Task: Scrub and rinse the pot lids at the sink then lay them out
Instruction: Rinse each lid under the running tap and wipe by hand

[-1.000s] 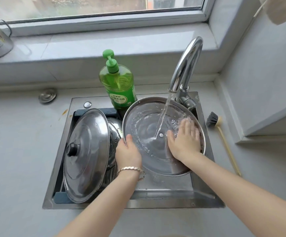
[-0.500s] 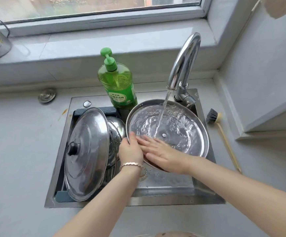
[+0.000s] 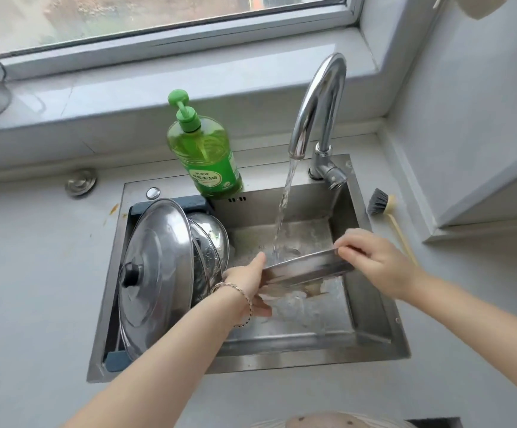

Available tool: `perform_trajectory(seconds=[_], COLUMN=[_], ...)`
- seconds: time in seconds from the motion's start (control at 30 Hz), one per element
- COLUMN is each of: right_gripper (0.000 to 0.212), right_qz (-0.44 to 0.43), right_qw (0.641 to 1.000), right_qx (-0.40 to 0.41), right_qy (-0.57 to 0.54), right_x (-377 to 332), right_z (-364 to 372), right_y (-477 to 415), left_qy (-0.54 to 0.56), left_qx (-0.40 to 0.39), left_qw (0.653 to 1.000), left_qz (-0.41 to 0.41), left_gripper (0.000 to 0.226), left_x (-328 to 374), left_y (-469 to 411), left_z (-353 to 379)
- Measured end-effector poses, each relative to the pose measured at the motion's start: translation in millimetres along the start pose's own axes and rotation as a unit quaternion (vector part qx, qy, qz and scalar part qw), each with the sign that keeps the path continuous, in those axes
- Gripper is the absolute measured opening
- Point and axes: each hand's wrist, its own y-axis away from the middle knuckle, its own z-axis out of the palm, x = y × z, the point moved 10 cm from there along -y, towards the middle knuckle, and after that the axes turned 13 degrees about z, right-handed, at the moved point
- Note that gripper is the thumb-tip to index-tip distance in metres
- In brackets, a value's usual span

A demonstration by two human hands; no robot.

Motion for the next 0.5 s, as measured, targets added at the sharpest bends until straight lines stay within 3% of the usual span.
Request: perform_trajectory(seconds=[0.07, 0.13, 0.23, 0.33, 0.43, 0.5], right_gripper=[0.023, 0.034, 0.026, 0.015, 0.015, 0.030], right_qz=[0.022, 0.047, 0.059, 0.005, -0.009, 0.024], right_qw=[1.000, 0.997, 0.978, 0.973, 0.995, 1.000], right_qx=[-0.004, -0.051, -0.136, -0.157, -0.077, -0.005], right_qy=[-0.009, 0.040, 0.148, 0.169, 0.062, -0.015], right_x=[-6, -14, -33, -65, -78, -71], right_z=[-11, -8, 11, 24, 15, 13], right_y=[-21, -41, -62, -73, -85, -88], left_qy=[-0.211, -0.287, -0.191, -0.119, -0.008, 0.078], left_qx=[-0.029, -0.038, -0.051, -0.009, 0.036, 0.048], left_qw=[0.975, 0.939, 0.914, 0.899, 0.899, 0.906], left_qz=[0.068, 0.187, 0.353, 0.422, 0.436, 0.413], left_gripper=[0.086, 0.069, 0.045, 0.039, 0.035, 0.033], left_x=[15, 40, 73, 88, 96, 99], left_y=[1, 7, 23, 27, 28, 27], left_z=[-4, 5, 19, 12, -7, -13])
